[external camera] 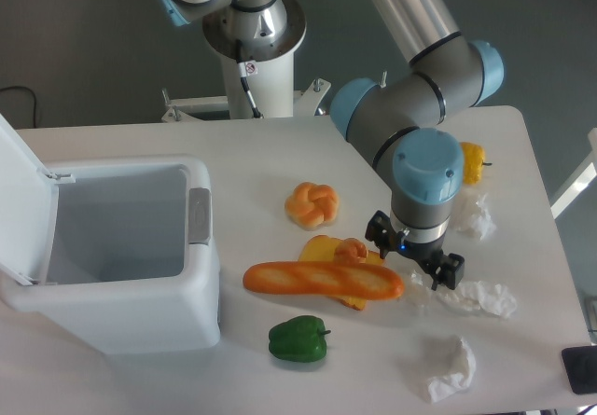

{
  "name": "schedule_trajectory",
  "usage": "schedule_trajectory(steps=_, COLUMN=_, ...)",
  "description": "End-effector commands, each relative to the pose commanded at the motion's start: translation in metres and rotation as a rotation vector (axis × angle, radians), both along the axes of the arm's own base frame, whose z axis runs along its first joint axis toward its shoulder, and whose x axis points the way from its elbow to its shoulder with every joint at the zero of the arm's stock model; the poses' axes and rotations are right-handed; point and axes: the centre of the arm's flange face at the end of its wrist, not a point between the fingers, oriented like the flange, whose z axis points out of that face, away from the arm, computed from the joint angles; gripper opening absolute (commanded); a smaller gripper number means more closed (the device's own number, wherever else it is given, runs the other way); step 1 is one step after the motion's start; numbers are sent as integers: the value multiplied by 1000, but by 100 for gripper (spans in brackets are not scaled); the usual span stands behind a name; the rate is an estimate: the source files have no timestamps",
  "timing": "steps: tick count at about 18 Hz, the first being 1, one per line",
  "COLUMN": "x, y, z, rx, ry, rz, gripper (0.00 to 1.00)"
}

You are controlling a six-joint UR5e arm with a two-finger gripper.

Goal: Pick up the long bread
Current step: 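Lower the gripper onto the baguette's end and close on it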

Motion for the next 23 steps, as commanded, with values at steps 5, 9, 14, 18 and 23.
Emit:
schedule_trajectory(steps=5, x=5, y=4, z=0, rx=-12, ry=2, rz=-116, gripper=100)
schedule_trajectory(steps=9, x=14, y=15, z=-9, rx=-24, ry=-9, rz=-185, gripper=100)
schedule_trajectory(steps=14, x=29, y=31, z=-27, rx=-39, ry=-27, rz=-217, gripper=100)
schedule_trajectory(steps=18, x=37, y=36, z=-36, rx=-46, ry=-38, rz=-231, gripper=96)
schedule_trajectory(steps=23, x=40, y=34, z=-35, rx=-54, ry=-43, rz=-266, gripper=85)
